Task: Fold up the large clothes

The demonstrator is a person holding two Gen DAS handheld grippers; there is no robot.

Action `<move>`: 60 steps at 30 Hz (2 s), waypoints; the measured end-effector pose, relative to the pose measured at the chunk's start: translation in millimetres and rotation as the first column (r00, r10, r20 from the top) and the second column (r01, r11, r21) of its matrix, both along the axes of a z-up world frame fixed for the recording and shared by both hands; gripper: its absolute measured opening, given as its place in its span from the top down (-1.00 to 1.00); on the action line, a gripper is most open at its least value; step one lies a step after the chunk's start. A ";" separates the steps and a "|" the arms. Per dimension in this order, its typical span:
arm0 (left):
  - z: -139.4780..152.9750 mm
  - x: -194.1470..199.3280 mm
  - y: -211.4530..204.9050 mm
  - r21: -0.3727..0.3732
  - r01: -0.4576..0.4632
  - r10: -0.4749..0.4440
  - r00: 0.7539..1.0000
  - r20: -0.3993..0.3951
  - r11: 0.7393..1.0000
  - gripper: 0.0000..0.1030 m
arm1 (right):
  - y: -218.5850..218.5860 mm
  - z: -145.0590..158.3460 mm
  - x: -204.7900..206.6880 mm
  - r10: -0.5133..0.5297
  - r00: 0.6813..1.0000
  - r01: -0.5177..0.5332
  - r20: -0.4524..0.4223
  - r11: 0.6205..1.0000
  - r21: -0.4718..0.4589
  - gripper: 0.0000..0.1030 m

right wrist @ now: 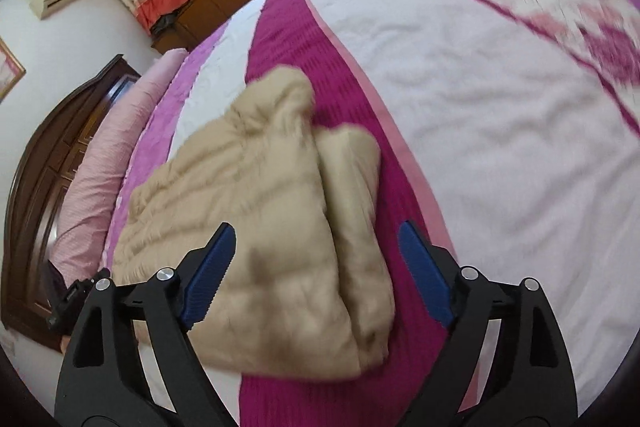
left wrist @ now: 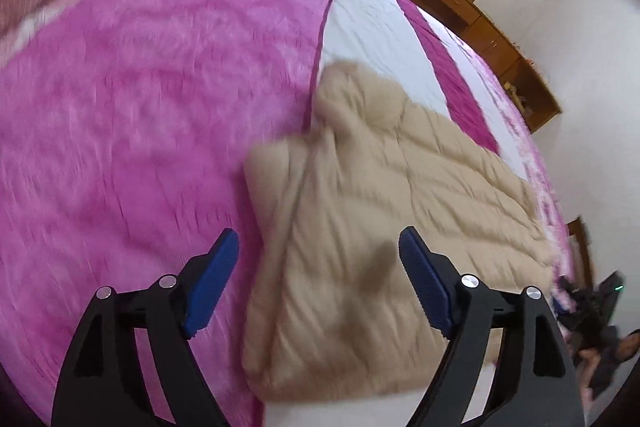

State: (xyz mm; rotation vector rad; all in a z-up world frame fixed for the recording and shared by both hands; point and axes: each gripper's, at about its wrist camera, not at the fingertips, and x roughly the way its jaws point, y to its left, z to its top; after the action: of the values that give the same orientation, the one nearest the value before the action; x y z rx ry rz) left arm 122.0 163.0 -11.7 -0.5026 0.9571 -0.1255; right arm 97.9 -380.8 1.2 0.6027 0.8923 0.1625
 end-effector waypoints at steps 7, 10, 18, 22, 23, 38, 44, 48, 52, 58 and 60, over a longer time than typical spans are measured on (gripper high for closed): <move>-16.7 -8.2 -15.1 0.022 0.075 -0.075 0.997 -0.011 0.997 -0.55 | 1.9 -32.4 -17.6 -0.029 0.996 0.036 -0.088 0.995 0.088 -0.64; -20.6 -2.5 -12.3 0.001 0.078 -0.078 0.997 -0.029 0.997 -0.56 | 5.8 -43.3 -10.9 -0.019 0.993 0.044 -0.121 0.977 0.208 -0.71; -48.5 -4.0 4.8 -0.287 0.021 -0.046 0.996 -0.080 0.958 -0.02 | 25.1 -37.4 3.0 0.012 0.996 0.007 -0.086 0.976 0.217 -0.13; -34.4 -14.1 -1.8 -0.293 0.055 -0.075 0.996 -0.057 0.954 0.40 | 19.7 -19.7 -9.0 0.025 0.999 -0.019 -0.021 0.966 0.257 0.37; -29.5 -18.5 -5.8 -0.286 0.062 -0.083 0.995 -0.063 0.956 0.42 | 17.9 -9.9 -16.9 0.028 1.000 -0.028 0.006 0.969 0.246 0.38; -13.7 -83.4 -67.7 0.011 0.200 -0.197 0.974 -0.111 0.980 -0.17 | -33.2 -16.0 -110.8 -0.039 0.999 0.045 -0.037 0.976 0.213 0.15; 16.5 -89.3 -66.9 0.167 0.194 -0.183 0.980 -0.083 0.967 -0.40 | -32.2 -13.9 -107.2 -0.063 0.997 0.069 -0.043 0.982 0.176 -0.21; 34.7 -92.4 -67.1 0.253 0.194 -0.184 0.981 -0.062 0.948 -0.41 | -38.1 -12.0 -110.3 -0.091 0.995 0.095 -0.030 0.977 0.193 -0.45; 41.9 -92.3 -69.0 0.256 0.193 -0.177 0.980 -0.084 0.947 -0.41 | -47.0 -14.6 -111.6 -0.113 0.993 0.118 -0.033 0.964 0.238 -0.54; 55.4 -88.7 -104.4 0.200 0.255 -0.248 0.967 -0.061 0.946 -0.41 | -40.9 -30.8 -107.1 -0.053 0.997 0.065 -0.051 0.960 0.272 -0.62; 56.3 -88.1 -119.8 0.201 0.286 -0.281 0.958 -0.052 0.937 -0.41 | -34.8 -30.9 -107.8 -0.041 0.998 0.049 -0.040 0.969 0.240 -0.66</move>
State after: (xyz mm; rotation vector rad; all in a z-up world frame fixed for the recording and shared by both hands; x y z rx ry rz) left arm 33.9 43.3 44.6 -0.1713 1.0482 -0.2775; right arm -9.9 -415.6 -29.7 0.8540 0.8981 0.2223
